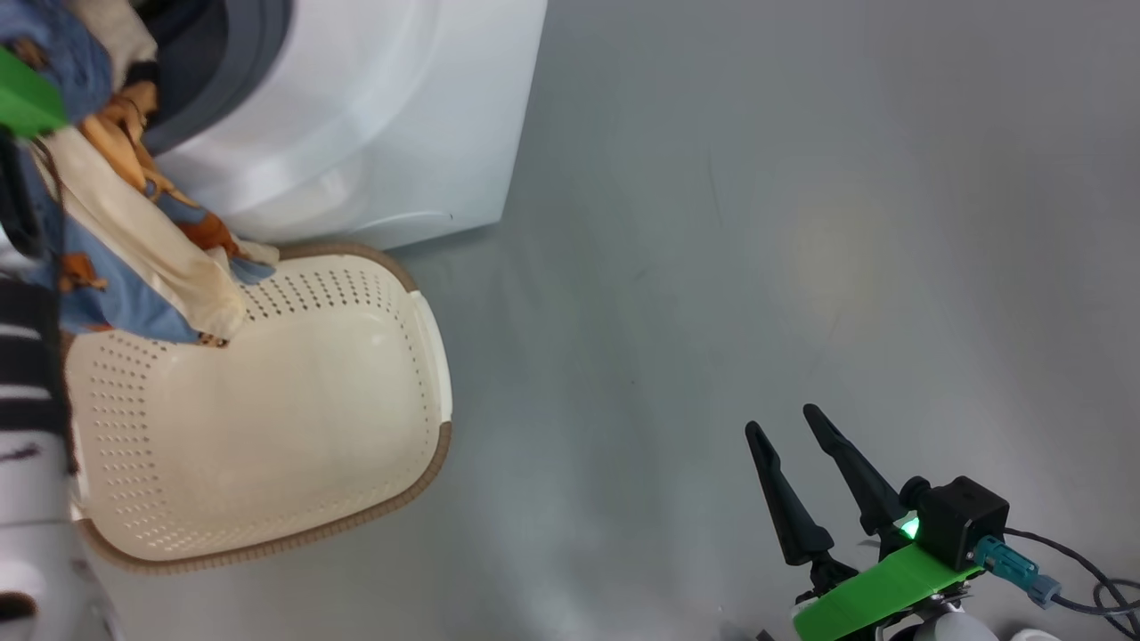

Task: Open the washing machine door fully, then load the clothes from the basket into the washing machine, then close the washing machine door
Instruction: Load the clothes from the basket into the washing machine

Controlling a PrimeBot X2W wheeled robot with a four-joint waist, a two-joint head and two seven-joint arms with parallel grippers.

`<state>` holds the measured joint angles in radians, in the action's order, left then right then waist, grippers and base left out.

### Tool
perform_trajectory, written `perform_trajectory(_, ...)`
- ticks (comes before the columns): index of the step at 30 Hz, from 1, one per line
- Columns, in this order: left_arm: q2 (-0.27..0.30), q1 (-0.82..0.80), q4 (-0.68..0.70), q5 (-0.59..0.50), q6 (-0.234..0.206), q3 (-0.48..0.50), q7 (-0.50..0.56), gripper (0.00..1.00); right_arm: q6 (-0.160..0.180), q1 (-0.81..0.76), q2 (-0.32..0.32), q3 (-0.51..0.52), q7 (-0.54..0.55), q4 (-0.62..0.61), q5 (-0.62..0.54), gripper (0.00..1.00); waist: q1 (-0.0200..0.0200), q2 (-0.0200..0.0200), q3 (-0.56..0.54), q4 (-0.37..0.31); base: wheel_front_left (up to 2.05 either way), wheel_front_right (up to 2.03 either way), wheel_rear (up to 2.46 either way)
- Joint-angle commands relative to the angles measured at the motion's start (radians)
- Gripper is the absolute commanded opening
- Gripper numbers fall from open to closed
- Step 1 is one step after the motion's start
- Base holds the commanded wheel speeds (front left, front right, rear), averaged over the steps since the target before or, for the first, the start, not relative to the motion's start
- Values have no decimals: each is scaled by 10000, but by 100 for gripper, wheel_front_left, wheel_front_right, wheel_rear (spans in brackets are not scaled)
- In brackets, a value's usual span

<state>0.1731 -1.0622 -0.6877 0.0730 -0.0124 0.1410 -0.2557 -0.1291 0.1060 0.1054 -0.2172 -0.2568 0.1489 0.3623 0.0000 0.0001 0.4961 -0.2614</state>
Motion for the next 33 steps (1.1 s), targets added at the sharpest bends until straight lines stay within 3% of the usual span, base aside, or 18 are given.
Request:
perform_trajectory(1,539,-392,160,-182,-28,174,-61,0,-16,20,153,-276,-49,-241,51,100,0,-1,387,-119,0,0,0)
perform_trajectory(13,1021,-2305,-208,-461,-195,14,-61,0,-16,34,32,-317,-49,-443,109,100,0,-1,1296,-448,0,0,0)
perform_trajectory(29,1195,-3126,2136,-508,-627,156,-61,0,-16,65,-79,-210,-49,-727,91,100,0,-1,2219,-664,0,0,0)
perform_trajectory(33,1200,-2985,1855,-610,-634,58,-61,0,-16,62,-93,-190,-49,-703,83,100,0,-1,2257,-651,0,0,0)
